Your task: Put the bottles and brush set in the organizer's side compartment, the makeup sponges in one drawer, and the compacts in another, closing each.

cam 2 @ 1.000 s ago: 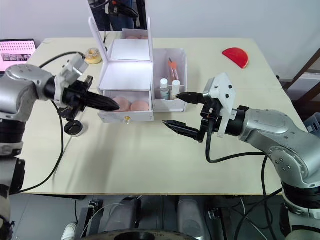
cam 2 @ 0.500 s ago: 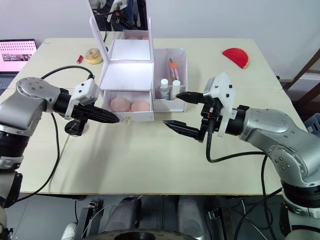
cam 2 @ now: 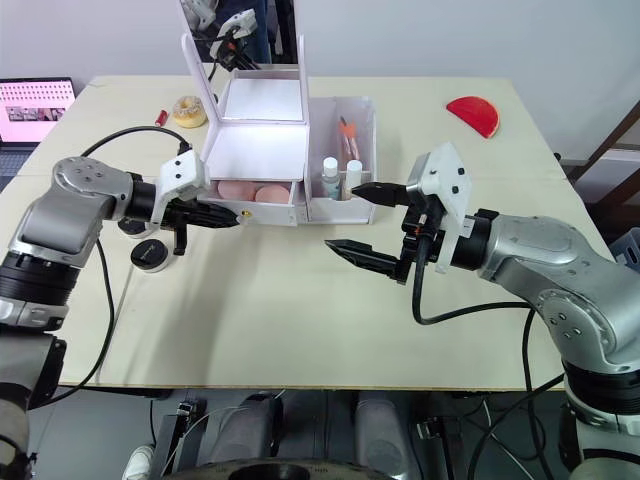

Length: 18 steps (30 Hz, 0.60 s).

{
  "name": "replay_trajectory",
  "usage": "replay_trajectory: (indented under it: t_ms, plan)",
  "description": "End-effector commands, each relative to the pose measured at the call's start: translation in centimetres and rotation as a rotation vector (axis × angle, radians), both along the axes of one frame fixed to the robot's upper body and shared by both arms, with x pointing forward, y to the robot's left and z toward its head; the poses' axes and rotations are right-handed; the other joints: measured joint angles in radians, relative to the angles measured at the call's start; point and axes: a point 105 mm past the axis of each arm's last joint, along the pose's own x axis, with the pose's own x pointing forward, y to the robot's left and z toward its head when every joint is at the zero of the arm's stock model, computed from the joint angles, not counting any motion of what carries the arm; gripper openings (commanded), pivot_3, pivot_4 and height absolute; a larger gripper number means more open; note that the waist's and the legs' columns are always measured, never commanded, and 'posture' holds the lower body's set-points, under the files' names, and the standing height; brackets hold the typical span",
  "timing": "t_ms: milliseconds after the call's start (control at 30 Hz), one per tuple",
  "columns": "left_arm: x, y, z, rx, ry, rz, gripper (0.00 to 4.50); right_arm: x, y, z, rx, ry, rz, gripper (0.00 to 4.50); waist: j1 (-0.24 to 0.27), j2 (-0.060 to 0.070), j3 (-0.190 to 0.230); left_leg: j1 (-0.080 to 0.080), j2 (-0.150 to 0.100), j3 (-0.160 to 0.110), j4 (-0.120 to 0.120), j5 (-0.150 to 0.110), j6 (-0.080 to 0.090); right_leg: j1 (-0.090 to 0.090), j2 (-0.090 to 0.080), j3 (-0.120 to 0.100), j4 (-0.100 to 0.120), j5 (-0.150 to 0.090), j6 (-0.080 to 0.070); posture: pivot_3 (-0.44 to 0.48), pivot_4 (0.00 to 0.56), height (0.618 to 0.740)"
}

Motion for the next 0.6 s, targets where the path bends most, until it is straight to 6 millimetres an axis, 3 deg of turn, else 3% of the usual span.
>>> replay_trajectory:
  t_ms: [33,600]
  plan:
    - [1.4,-0.2,1.6,-0.009,-0.101,0.044,0.06,-0.3,0.1,0.9,-0.001,-0.044,0.008,4.5,0.002,0.0,0.0,0.0,0.0,0.0,0.0,0.0,0.0,0.0,0.0,0.0,0.0,0.0,0.0,0.0,0.15,0.74]
    - [3.1,-1.2,1.9,-0.055,-0.126,0.092,0.06,-0.3,0.1,0.7,-0.008,-0.039,0.013,4.5,0.0,0.0,0.0,0.0,0.0,0.0,0.0,0.0,0.0,0.0,0.0,0.0,0.0,0.0,0.0,0.0,0.15,0.74]
